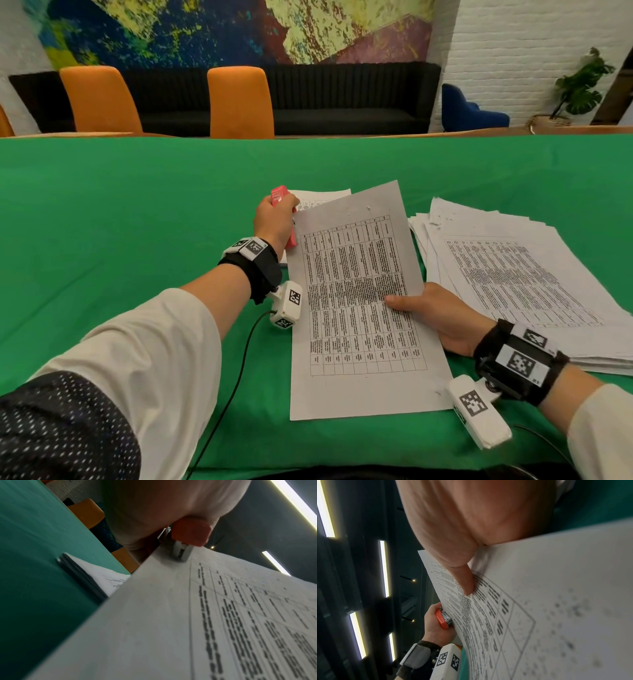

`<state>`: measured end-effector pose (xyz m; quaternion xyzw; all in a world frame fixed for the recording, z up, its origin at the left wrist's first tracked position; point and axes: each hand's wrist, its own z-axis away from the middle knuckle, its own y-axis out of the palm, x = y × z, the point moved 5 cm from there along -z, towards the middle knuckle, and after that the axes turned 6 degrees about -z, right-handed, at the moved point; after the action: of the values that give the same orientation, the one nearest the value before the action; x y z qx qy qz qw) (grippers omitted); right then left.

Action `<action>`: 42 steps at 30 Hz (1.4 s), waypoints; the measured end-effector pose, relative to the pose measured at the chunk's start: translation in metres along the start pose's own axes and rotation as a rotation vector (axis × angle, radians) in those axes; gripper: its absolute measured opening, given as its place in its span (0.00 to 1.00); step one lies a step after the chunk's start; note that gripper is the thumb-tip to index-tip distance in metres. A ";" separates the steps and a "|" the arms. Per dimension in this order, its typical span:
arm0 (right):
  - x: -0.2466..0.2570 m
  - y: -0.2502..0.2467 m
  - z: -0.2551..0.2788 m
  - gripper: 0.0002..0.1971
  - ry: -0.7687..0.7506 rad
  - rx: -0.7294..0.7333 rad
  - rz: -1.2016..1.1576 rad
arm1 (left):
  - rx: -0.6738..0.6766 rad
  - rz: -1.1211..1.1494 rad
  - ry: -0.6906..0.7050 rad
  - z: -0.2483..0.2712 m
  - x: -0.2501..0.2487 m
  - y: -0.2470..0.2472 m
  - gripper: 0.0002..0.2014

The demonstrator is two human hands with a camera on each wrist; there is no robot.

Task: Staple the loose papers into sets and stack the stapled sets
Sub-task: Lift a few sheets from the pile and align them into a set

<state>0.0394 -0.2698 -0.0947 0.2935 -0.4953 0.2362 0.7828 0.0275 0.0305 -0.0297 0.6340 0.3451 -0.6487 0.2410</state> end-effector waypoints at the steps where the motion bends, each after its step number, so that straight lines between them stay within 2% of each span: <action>1: 0.000 0.000 0.000 0.14 -0.001 0.002 0.002 | 0.003 0.001 0.000 0.001 -0.001 0.000 0.11; 13: 0.000 0.000 0.001 0.14 -0.008 0.010 0.045 | -0.052 0.032 -0.076 0.006 0.003 -0.004 0.14; 19: 0.000 -0.003 0.000 0.14 -0.012 -0.006 0.041 | 0.139 0.058 -0.162 0.000 -0.007 -0.001 0.14; 22: 0.000 -0.003 0.002 0.14 -0.017 -0.006 0.043 | 0.151 -0.041 -0.133 -0.001 -0.015 -0.019 0.12; 25: 0.001 -0.004 0.002 0.15 -0.021 -0.018 0.025 | 0.151 -0.363 -0.074 0.003 -0.015 -0.046 0.10; 27: 0.001 -0.005 0.001 0.15 -0.021 -0.018 0.013 | 0.236 -0.583 -0.060 0.016 -0.008 -0.057 0.06; 29: 0.001 -0.007 0.001 0.16 -0.025 -0.029 0.002 | 0.383 -0.743 -0.065 0.036 0.005 -0.062 0.02; 31: 0.002 -0.009 0.002 0.16 -0.031 -0.051 -0.026 | 0.533 -0.907 -0.020 0.056 0.017 -0.059 0.07; 33: 0.004 -0.011 0.003 0.15 -0.041 -0.075 -0.072 | 0.639 -1.057 0.108 0.071 0.024 -0.051 0.15; 35: 0.007 -0.013 0.005 0.16 -0.048 -0.080 -0.110 | 0.747 -1.133 0.218 0.078 0.029 -0.042 0.20; 37: 0.014 -0.016 0.007 0.17 -0.060 -0.074 -0.123 | 0.838 -1.186 0.271 0.079 0.032 -0.037 0.21; 39: 0.025 -0.018 0.009 0.20 -0.076 -0.065 -0.106 | 0.838 -1.110 0.227 0.074 0.029 -0.037 0.15; 40: 0.033 -0.018 0.009 0.20 -0.084 -0.060 -0.098 | 0.799 -0.966 0.180 0.072 0.023 -0.037 0.12; 42: 0.052 -0.018 0.004 0.19 -0.105 -0.052 -0.100 | 0.683 -0.479 0.025 0.068 0.009 -0.040 0.13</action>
<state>0.0692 -0.2812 -0.0497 0.3095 -0.5263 0.1680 0.7739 -0.0477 0.0066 -0.0353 0.5871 0.2506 -0.7560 -0.1451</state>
